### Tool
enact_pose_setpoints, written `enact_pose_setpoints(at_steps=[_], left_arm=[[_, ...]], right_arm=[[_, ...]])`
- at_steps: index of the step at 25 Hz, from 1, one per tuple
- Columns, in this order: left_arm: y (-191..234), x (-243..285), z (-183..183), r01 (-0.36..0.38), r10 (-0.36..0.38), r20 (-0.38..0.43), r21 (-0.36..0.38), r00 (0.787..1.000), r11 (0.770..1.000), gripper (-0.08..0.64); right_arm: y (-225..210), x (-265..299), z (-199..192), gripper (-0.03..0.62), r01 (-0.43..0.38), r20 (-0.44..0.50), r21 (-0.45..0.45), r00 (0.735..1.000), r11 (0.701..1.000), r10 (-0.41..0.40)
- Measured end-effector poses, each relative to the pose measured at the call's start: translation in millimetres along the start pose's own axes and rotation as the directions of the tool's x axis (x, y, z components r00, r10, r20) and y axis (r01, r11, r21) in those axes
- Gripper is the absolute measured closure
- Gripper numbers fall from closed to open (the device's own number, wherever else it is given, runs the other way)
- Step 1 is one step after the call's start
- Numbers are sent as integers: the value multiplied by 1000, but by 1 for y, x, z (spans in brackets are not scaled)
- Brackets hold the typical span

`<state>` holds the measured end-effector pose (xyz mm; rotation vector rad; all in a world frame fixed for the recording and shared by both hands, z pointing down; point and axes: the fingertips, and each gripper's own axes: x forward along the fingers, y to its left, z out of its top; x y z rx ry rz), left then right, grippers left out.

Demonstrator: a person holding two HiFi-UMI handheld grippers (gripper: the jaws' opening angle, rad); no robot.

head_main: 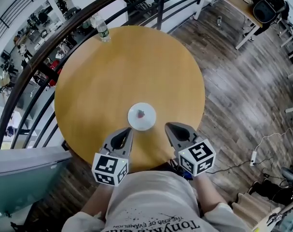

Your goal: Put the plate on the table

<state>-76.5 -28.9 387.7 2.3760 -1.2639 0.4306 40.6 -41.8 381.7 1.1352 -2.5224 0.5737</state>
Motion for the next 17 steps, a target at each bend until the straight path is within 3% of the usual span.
enact_pose_setpoints(at_steps=[17], left_arm=[[0, 0, -11, -8, 9, -31, 4, 999, 1000, 535]], right_arm=[[-2, 1, -5, 572, -11, -12, -10, 1000, 1000, 11]])
